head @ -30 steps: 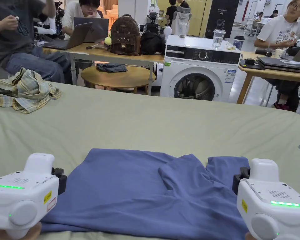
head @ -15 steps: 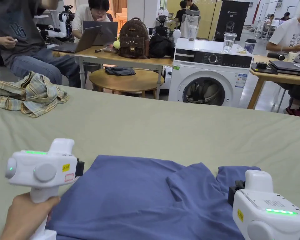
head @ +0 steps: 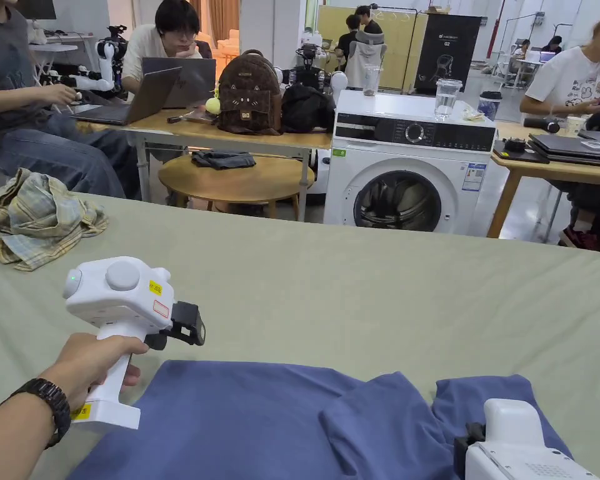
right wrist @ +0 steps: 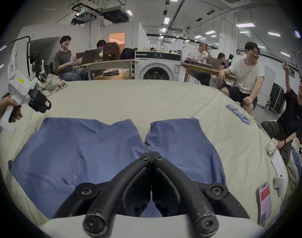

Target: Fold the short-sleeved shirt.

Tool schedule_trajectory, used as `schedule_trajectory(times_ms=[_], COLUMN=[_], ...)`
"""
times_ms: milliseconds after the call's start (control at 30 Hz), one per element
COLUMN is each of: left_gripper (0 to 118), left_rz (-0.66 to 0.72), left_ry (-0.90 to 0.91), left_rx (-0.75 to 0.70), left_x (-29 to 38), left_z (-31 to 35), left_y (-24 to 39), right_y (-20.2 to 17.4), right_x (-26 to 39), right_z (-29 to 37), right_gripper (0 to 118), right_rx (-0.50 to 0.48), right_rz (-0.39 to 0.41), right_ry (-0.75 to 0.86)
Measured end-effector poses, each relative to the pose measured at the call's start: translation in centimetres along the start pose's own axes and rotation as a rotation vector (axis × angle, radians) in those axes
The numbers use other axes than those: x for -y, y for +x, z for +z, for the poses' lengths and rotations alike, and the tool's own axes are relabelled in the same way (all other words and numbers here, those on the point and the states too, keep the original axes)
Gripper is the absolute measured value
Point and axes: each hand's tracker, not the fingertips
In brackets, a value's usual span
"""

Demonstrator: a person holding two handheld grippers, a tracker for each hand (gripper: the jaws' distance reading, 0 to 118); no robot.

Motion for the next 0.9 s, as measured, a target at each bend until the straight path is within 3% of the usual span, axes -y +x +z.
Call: schedule_trajectory(times_ms=[200,233,300,333,400,433,467,567,667,900], left_gripper=[66,66,66,58,31,7,2,0,0,0], left_rz=[-0.156,-0.239,-0.272,-0.254,-0.269,-0.282,-0.294,-0.321,-0.257,-0.249], left_ry=[-0.214,-0.154,-0.112,-0.101,-0.077,-0.066,-0.061,-0.038,0.036,0.189], left_rx=[-0.134,-0.183,-0.223,-0.239,-0.201,-0.181,-0.167,-0.188,-0.143,-0.076], left_x=[2.4,2.9,3.3,3.7,4.6,4.9,5.2,5.7,5.6,6.0], left_z=[-5.2,-5.1,-5.4,-5.4,-5.2,-5.1,-5.1,-5.0,-2.9,4.0], left_y=[3.8,4.7,4.7,5.2,5.6,5.5,5.8,6.1,5.5,5.5], right_y=[0.4,0.3,0.5,0.5,0.3,0.3,0.4,1.0,2.4,8.1], right_x=[0.6,0.7,0.8,0.9,0.8,0.8,0.9,0.9,0.6,-2.7], right_z=[-1.2,-1.2,-1.5,-1.5,-1.4,-1.4,-1.3,-1.2,-0.7,-1.8], right_gripper=[0,0,0,0,0,0,0,0,0,0], right_rx=[0.007,0.012,0.014,0.014,0.012,0.009,0.008,0.001,0.013,0.084], right_rz=[0.02,0.027,0.032,0.033,0.031,0.023,0.018,-0.003,-0.013,-0.072], right_ry=[-0.036,-0.042,-0.046,-0.048,-0.053,-0.052,-0.053,-0.06,-0.055,-0.074])
